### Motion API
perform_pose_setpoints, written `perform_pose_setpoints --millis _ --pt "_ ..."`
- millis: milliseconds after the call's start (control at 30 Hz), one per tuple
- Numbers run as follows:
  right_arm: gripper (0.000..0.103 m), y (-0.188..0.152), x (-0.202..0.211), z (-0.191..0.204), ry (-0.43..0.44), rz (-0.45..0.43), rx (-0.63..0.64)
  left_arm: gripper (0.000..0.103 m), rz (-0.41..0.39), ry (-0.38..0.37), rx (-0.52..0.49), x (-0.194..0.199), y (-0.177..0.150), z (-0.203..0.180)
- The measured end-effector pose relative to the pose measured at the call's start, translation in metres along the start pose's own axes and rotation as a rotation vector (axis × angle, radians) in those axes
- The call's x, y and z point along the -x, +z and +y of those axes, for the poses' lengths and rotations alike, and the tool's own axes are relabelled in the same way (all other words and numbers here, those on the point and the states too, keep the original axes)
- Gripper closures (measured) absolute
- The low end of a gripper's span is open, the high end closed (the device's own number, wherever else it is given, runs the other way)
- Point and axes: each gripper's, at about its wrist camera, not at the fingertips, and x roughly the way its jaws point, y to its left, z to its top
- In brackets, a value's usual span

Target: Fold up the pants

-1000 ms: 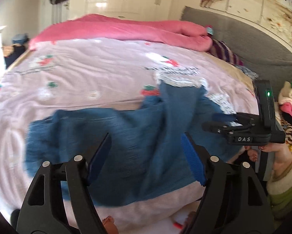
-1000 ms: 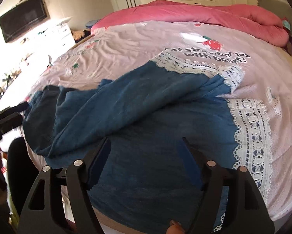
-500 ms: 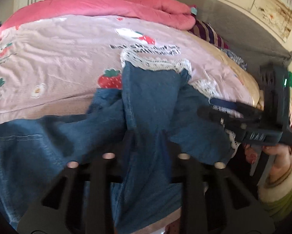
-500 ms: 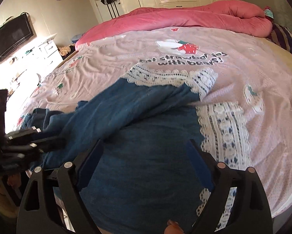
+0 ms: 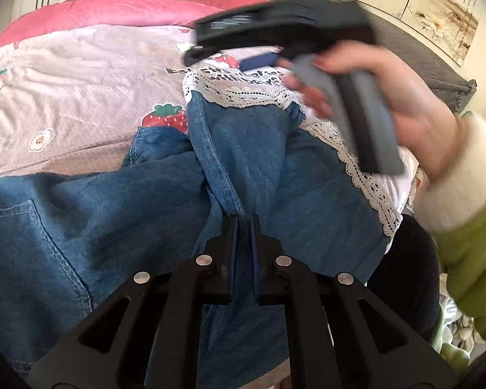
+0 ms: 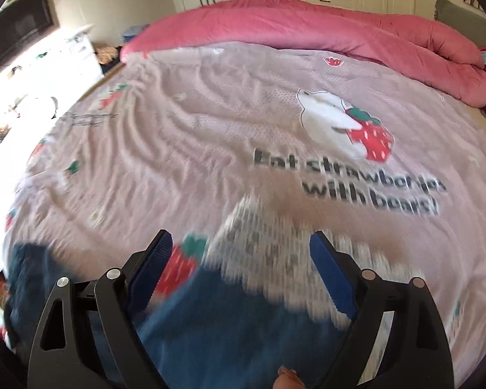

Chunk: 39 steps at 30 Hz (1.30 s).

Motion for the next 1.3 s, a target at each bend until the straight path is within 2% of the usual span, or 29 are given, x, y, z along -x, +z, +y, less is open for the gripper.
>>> perform_pose_setpoints --millis 133,167,200,267,300,400,567,667,800,833,967,1133,1233,1300 --pt "0.019 0.012 -0.034 0.005 -0.053 0.081 0.017 0.101 0.000 -0.003 0.001 -0.002 0.000 0.002" --pt "0.027 0.012 -0.040 0.005 -0.050 0.097 0.010 0.101 -0.001 -0.003 0.002 -0.002 -0.001 0.002" --pt "0.053 0.012 -0.045 0.006 -0.043 0.116 0.012 0.101 -0.001 -0.005 0.003 -0.003 -0.001 0.002" --pt "0.086 0.010 -0.053 0.010 -0.056 0.150 0.053 0.101 0.000 -0.004 0.005 -0.002 -0.001 0.003" --pt "0.090 0.009 -0.052 0.011 -0.047 0.147 0.061 0.101 -0.001 -0.002 0.005 -0.002 -0.001 0.004" --pt "0.091 0.006 -0.032 0.005 -0.021 0.074 0.055 0.101 -0.001 -0.002 0.012 -0.003 -0.002 0.006" --pt "0.092 -0.001 0.016 -0.031 0.044 -0.049 -0.066 0.101 -0.016 0.013 0.017 0.006 -0.001 0.013" --pt "0.092 -0.013 0.055 -0.059 0.117 -0.110 -0.162 0.101 -0.030 0.019 0.025 0.014 0.000 0.018" --pt "0.092 -0.057 0.106 -0.086 0.161 -0.175 -0.242 0.101 -0.042 0.013 0.003 0.022 0.000 0.013" --pt "0.092 -0.078 0.122 -0.095 0.172 -0.186 -0.270 0.101 -0.042 0.007 -0.009 0.024 -0.001 0.010" --pt "0.091 -0.142 0.150 -0.110 0.198 -0.183 -0.329 0.101 -0.028 -0.005 -0.052 0.023 -0.005 -0.004" --pt "0.085 -0.205 0.147 -0.123 0.153 -0.077 -0.358 0.101 0.003 -0.004 -0.121 0.019 -0.015 -0.022" --pt "0.074 -0.226 0.149 -0.129 0.164 -0.073 -0.378 0.101 0.009 0.004 -0.129 0.022 -0.021 -0.026" --pt "0.058 -0.232 0.153 -0.129 0.186 -0.094 -0.380 0.101 0.005 0.007 -0.133 0.026 -0.023 -0.026"
